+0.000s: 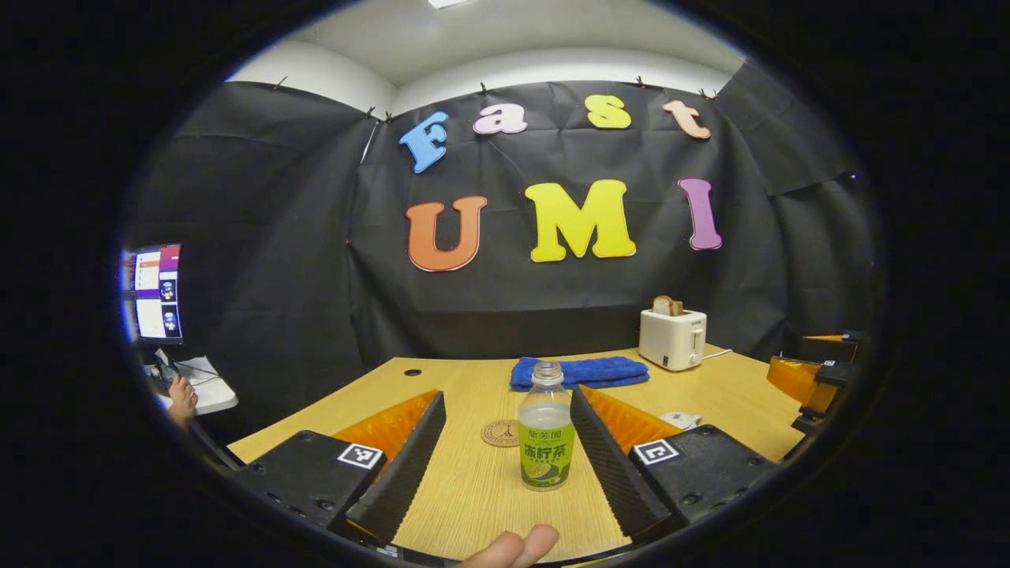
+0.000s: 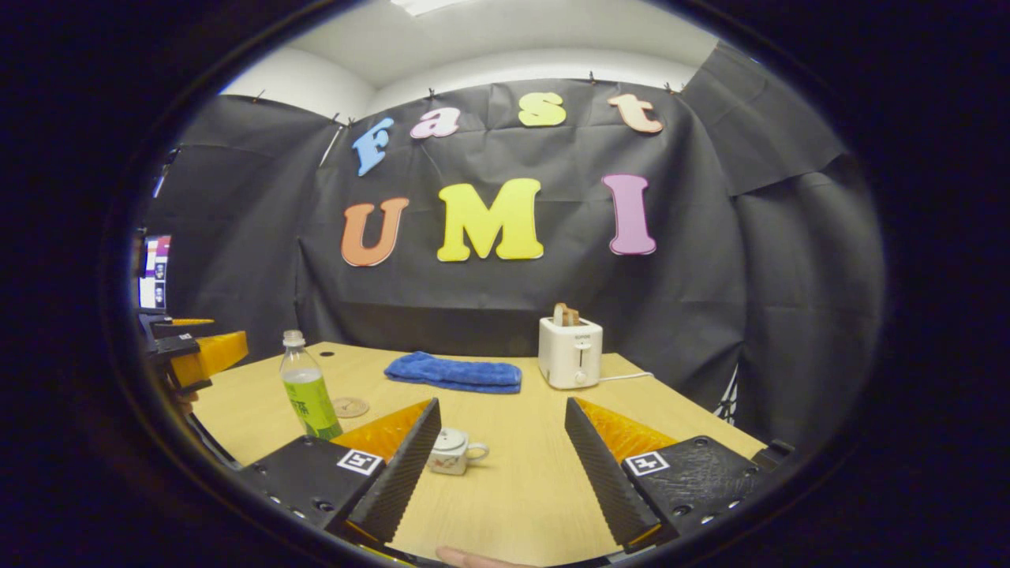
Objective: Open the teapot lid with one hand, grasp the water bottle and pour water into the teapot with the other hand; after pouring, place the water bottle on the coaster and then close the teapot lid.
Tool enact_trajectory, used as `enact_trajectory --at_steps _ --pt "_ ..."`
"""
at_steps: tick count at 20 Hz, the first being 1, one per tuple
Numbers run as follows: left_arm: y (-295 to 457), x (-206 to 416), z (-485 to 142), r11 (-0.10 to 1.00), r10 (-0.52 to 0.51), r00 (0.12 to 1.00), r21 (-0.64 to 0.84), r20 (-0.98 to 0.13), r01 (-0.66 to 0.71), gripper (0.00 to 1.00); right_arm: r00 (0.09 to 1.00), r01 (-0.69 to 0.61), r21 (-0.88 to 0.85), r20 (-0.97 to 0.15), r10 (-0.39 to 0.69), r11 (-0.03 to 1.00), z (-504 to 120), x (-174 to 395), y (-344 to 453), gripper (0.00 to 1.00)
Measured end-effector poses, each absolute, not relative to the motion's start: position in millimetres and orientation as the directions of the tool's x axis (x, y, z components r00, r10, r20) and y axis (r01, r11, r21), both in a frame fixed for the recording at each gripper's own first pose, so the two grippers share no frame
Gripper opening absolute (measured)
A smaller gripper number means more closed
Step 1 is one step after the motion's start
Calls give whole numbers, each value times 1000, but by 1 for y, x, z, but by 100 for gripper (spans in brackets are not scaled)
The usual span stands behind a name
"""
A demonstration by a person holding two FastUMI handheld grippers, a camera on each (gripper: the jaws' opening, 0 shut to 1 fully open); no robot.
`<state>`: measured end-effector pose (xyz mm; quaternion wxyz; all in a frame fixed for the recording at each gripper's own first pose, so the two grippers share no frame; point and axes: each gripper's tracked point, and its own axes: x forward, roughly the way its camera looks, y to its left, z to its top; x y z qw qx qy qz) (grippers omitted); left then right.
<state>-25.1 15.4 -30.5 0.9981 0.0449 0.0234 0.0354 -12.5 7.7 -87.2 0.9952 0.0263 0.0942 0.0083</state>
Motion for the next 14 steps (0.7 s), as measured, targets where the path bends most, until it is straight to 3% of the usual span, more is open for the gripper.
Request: enact_trajectory --at_steps 2,14 --pt "17 -24 -35 993 75 996 97 -54 -69 99 977 14 38 -214 -6 999 -100 -9 2 95" --pt "13 -18 -55 996 36 997 82 -63 -31 99 950 -51 42 -306 62 998 -148 29 44 95"
